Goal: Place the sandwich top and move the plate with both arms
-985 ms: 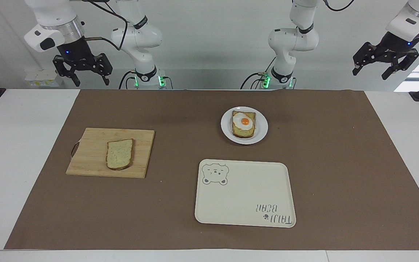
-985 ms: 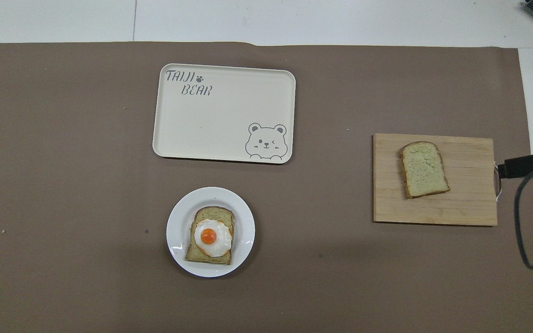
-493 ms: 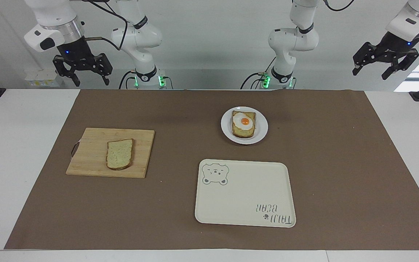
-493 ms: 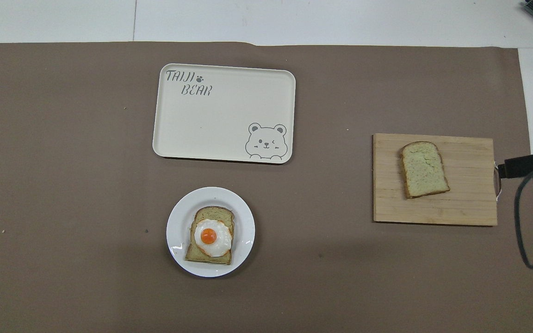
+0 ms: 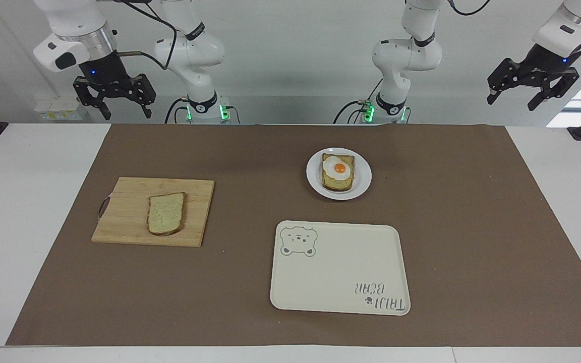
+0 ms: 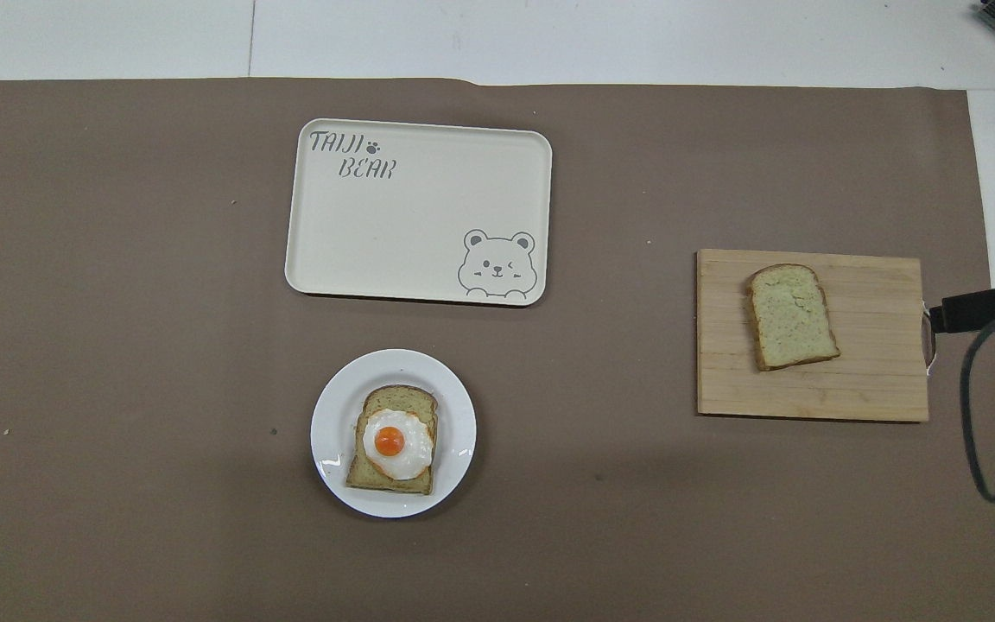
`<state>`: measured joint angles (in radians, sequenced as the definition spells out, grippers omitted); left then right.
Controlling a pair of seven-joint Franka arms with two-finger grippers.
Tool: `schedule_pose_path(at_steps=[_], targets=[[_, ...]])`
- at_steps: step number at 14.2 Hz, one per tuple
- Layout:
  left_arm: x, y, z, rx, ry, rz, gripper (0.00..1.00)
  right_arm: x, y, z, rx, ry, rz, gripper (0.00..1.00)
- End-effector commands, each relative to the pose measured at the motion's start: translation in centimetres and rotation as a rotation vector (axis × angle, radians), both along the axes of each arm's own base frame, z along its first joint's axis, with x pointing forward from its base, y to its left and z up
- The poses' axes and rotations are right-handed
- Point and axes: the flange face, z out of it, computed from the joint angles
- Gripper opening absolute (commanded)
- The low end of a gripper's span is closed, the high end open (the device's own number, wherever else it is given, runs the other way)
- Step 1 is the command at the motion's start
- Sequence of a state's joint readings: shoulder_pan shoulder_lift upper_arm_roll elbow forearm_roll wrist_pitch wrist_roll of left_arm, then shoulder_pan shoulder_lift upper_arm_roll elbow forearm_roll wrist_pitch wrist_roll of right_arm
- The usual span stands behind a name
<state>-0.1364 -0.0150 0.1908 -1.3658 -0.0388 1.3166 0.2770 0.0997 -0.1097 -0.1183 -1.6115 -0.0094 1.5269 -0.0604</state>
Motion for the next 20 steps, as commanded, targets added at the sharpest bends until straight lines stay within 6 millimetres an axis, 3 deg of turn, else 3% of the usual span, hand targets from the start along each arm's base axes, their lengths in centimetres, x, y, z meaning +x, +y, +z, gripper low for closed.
schedule_pose_path(at_steps=[1, 20], targets=[[-0.54, -0.01, 0.51, 0.002, -0.006, 0.01, 1.0, -0.21, -0.21, 0.16, -0.002, 0.004, -0.019, 1.0], [-0.87, -0.17, 0.15, -0.002, 0.002, 0.001, 1.0, -0.23, -0.26, 0.22, 0.0, 0.004, -0.013, 1.0]])
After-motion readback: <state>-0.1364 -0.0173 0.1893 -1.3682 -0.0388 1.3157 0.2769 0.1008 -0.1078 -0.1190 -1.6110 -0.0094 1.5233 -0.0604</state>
